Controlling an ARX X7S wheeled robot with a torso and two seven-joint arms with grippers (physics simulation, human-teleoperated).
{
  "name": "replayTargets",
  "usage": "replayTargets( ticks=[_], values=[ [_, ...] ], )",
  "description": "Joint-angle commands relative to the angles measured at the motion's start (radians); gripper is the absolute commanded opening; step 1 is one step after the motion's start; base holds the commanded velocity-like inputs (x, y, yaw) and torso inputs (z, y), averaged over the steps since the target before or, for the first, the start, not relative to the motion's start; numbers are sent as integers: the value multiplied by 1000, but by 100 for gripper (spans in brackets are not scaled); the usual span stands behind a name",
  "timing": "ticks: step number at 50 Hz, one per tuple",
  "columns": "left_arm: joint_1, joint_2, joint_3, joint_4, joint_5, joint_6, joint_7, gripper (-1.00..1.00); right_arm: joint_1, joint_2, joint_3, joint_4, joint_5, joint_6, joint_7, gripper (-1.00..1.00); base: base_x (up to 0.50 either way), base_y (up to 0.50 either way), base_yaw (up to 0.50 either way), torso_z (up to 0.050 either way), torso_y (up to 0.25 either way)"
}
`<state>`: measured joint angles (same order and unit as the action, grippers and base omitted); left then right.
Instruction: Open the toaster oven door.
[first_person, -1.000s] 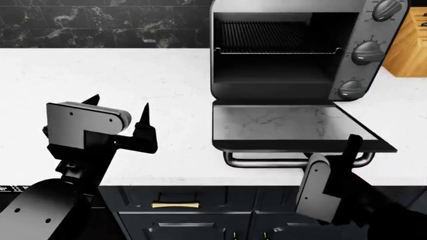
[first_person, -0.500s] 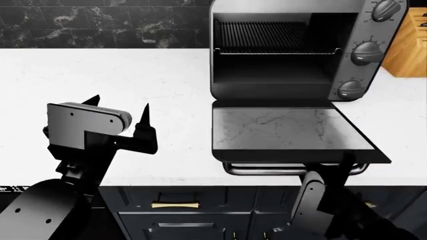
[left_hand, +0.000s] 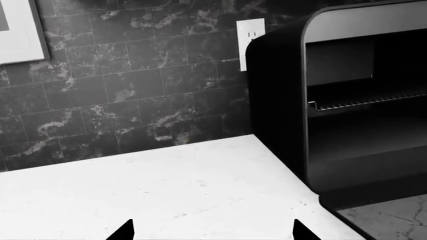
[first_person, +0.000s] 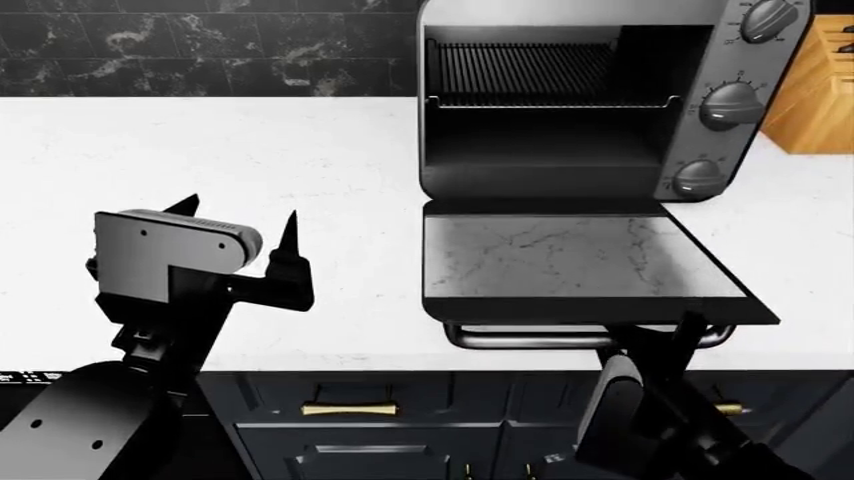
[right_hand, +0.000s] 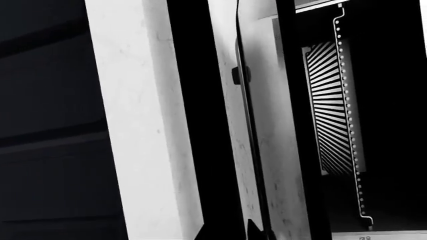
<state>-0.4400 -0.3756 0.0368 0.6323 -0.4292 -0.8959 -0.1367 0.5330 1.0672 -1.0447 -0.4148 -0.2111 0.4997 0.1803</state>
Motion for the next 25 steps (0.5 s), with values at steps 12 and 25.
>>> replayTargets(
  ticks=[12, 25],
  values=[
    [13, -1, 10, -36, 4, 39, 6, 100, -116, 48, -73, -61, 105, 66, -68, -100, 0, 0, 1, 0, 0],
    [11, -2, 22, -40, 4, 45, 5, 100, -187, 87, -94, -104, 115, 75, -22, -100, -9, -2, -8, 0, 0]
  ],
)
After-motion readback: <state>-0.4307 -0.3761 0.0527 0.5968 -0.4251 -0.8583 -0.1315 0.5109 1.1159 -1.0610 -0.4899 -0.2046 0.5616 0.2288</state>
